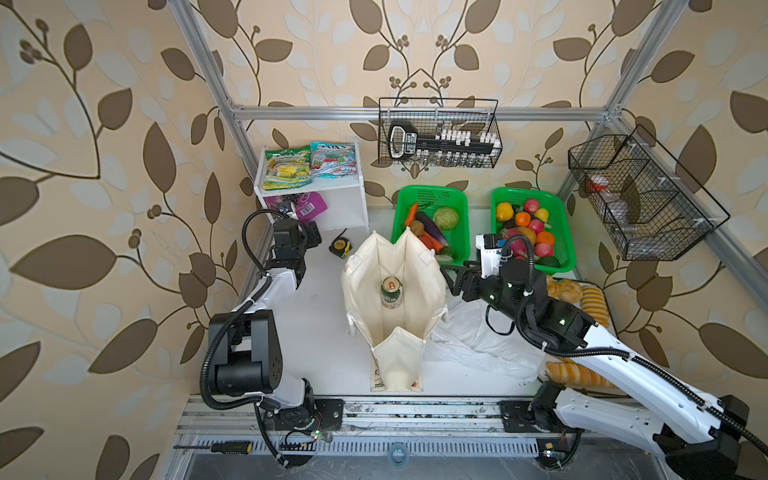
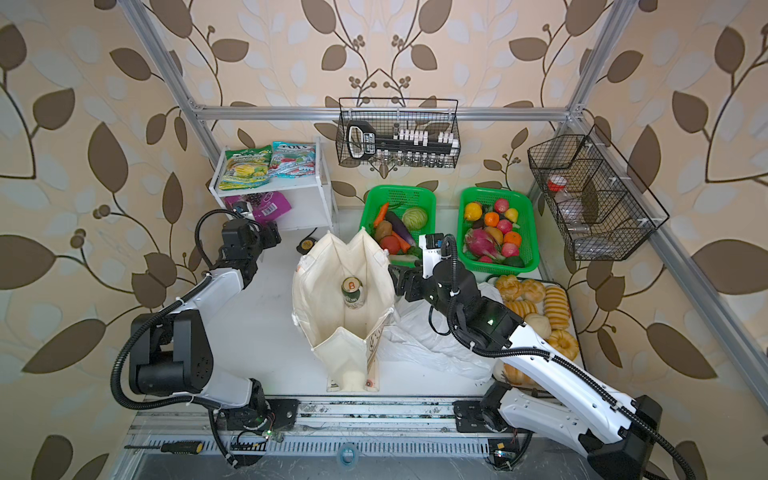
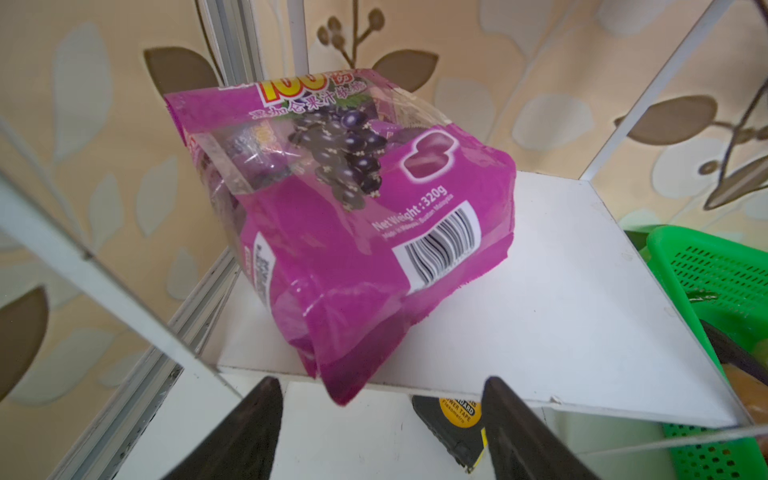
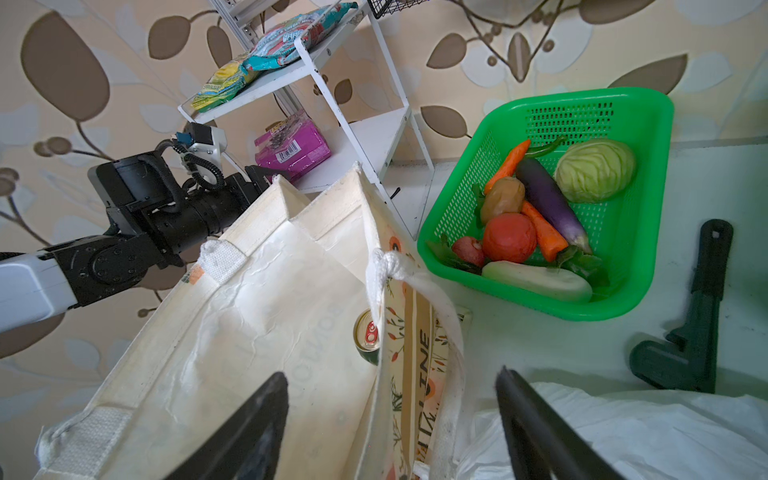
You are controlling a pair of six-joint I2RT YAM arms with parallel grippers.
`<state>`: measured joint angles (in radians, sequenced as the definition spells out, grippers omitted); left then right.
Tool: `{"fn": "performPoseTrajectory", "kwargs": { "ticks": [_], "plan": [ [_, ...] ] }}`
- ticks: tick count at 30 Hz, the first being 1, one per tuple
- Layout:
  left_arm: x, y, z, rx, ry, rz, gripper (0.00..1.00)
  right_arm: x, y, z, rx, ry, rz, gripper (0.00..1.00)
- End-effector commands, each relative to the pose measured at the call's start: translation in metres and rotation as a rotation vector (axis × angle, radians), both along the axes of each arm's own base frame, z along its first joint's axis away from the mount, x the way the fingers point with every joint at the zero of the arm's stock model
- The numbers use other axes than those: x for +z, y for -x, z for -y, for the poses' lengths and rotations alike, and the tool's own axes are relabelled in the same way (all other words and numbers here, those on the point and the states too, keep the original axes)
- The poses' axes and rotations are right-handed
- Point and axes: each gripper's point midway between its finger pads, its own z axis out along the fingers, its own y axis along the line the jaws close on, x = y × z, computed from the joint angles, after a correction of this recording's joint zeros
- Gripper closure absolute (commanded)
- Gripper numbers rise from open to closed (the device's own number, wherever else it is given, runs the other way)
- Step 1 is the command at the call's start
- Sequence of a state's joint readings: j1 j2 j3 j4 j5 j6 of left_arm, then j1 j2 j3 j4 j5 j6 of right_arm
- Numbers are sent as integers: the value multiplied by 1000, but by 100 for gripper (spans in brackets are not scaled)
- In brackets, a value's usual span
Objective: Place the mixed food into the grocery bags and tie them
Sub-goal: 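Grasp the purple grape candy bag on the shelf with the left gripper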
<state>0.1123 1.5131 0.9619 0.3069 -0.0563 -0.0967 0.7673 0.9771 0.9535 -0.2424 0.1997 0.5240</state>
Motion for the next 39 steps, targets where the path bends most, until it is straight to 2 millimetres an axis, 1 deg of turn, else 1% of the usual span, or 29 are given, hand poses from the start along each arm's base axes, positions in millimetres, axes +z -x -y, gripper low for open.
{"fn": "performPoseTrajectory", "kwargs": {
  "ticks": [1, 5, 7, 10, 13, 15, 18, 20, 21, 22, 24, 31, 32, 33, 37, 39],
  "plan": [
    [44, -17, -1, -20, -55, 156, 25, -13, -2, 3, -19, 16, -23, 21],
    [42, -25, 0, -36, -73, 184, 27, -16, -2, 2, -19, 17, -32, 21],
    [46, -27, 2, -49, -84, 216, 27, -16, -2, 2, -17, 18, -35, 21],
    [46, -31, 1, -48, -87, 246, 33, -19, -2, 3, -20, 24, -41, 21],
    [45, -34, 3, -60, -80, 255, 42, -21, -1, 3, -21, 29, -47, 21],
    [45, -33, 5, -68, -76, 254, 51, -23, -2, 3, -22, 33, -52, 21],
    [41, -30, 9, -92, -69, 240, 68, -26, -2, 2, -22, 31, -59, 21],
    [41, -27, 18, -143, -68, 233, 82, -27, -2, 1, -20, 30, -66, 21],
    [40, -26, 22, -165, -65, 224, 87, -28, -2, 1, -20, 30, -68, 21],
    [40, -23, 27, -188, -60, 217, 88, -28, -2, 1, -18, 28, -70, 21],
    [39, -18, 34, -227, -52, 206, 100, -28, -2, 0, -17, 25, -74, 21],
    [32, 8, 57, -343, -9, 174, 100, -31, -1, -1, -18, 13, -88, 21],
    [27, 11, 60, -356, 2, 160, 100, -31, -1, 0, -18, 12, -89, 21],
    [35, 18, 63, -368, 2, 175, 100, -32, -1, 0, -19, 11, -90, 21],
    [31, 37, 69, -387, 25, 158, 100, -31, 0, 0, -17, 4, -89, 21],
    [28, 42, 66, -364, 39, 148, 100, -31, -1, -2, -14, 2, -89, 21]
  ]
}}
